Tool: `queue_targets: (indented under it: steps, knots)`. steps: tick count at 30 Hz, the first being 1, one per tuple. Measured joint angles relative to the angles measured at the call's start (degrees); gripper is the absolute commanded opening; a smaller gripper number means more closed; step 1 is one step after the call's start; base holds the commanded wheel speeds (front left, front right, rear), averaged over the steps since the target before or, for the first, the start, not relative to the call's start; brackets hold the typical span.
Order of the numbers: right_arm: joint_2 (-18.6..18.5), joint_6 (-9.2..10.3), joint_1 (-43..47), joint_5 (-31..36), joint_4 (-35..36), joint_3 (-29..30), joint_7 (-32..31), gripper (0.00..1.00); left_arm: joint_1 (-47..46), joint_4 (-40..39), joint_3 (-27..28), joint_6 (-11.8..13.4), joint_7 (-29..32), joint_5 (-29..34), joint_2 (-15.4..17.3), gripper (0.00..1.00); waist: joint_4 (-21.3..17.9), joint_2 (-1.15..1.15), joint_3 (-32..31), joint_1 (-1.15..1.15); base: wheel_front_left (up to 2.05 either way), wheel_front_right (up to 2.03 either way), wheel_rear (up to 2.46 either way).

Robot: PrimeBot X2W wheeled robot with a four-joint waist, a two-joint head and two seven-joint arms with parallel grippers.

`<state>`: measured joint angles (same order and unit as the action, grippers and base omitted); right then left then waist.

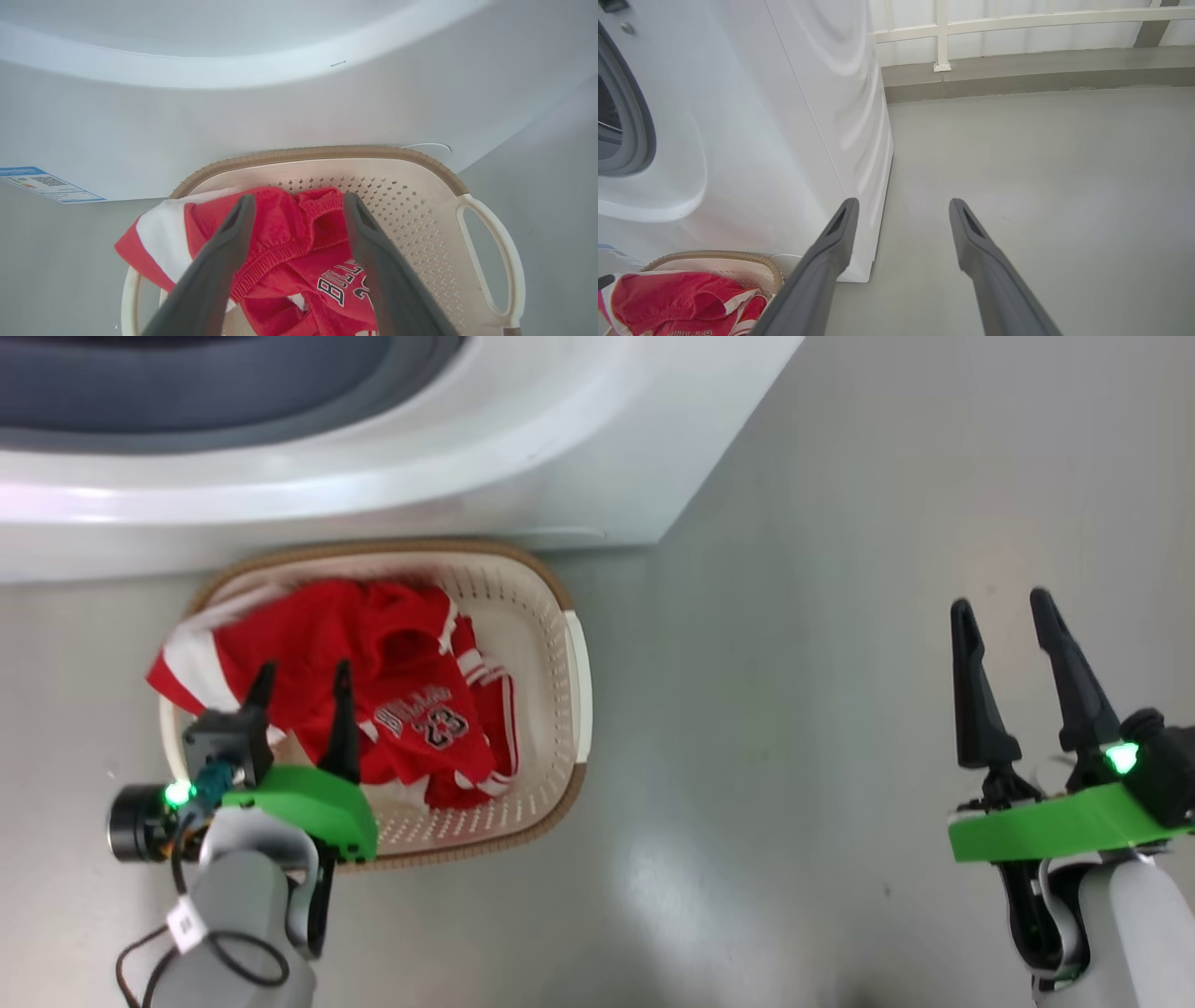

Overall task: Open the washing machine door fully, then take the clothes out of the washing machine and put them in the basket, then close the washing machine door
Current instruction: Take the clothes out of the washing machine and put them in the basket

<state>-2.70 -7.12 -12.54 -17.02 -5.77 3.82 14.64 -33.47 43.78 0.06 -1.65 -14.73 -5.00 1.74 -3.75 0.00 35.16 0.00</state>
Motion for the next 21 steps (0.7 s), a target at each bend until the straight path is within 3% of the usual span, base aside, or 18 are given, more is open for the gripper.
queue_targets:
  steps: [21]
  knots:
    - [-1.6,0.0,10.1,0.0,-2.0,0.5,0.0,1.0,15.5,-19.4,-0.1,-1.9,0.0,0.4,0.1,1.0,2.3,0.0,-16.7,0.0,0.0,0.0,0.0]
